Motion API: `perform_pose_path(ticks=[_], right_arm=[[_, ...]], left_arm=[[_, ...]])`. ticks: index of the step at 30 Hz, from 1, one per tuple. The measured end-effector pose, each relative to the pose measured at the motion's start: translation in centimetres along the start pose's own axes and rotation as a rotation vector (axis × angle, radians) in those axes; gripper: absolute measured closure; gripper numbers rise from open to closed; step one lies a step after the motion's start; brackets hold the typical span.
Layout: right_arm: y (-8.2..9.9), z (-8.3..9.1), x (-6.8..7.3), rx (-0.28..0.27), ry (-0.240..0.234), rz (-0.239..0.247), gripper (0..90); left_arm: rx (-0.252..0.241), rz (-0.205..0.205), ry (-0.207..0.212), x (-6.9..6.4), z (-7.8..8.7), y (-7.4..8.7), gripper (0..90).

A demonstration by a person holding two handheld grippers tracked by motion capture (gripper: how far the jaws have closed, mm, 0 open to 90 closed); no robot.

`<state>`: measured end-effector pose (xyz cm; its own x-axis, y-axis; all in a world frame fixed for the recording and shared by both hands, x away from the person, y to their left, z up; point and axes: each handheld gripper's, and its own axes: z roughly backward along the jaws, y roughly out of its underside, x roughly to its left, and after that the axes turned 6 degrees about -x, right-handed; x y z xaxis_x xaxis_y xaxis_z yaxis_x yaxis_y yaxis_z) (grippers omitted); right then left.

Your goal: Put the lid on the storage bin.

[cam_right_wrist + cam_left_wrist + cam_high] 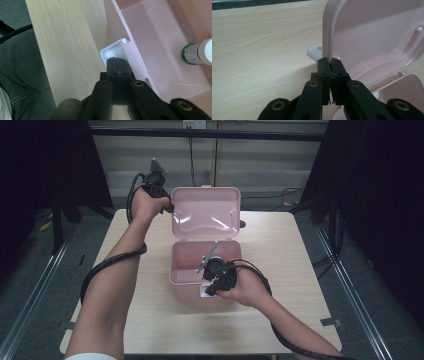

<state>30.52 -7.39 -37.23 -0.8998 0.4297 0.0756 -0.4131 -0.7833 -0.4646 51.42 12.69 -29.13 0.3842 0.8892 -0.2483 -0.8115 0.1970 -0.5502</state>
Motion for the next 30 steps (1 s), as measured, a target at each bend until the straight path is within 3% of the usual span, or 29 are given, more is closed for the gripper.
perform_pose_path(ticks=[18, 30], right_arm=[[-0.3, -0.1, 0.0, 0.016, 0.010, -0.010, 90.0], [-0.4, -0.1, -0.1, 0.019, 0.006, -0.013, 90.0]], left_arm=[[0.005, -0.050, -0.021, -0.8, 1.5, 0.5, 87.7], [0.011, -0.054, -0.039, -1.3, 2.0, 0.8, 87.7]])
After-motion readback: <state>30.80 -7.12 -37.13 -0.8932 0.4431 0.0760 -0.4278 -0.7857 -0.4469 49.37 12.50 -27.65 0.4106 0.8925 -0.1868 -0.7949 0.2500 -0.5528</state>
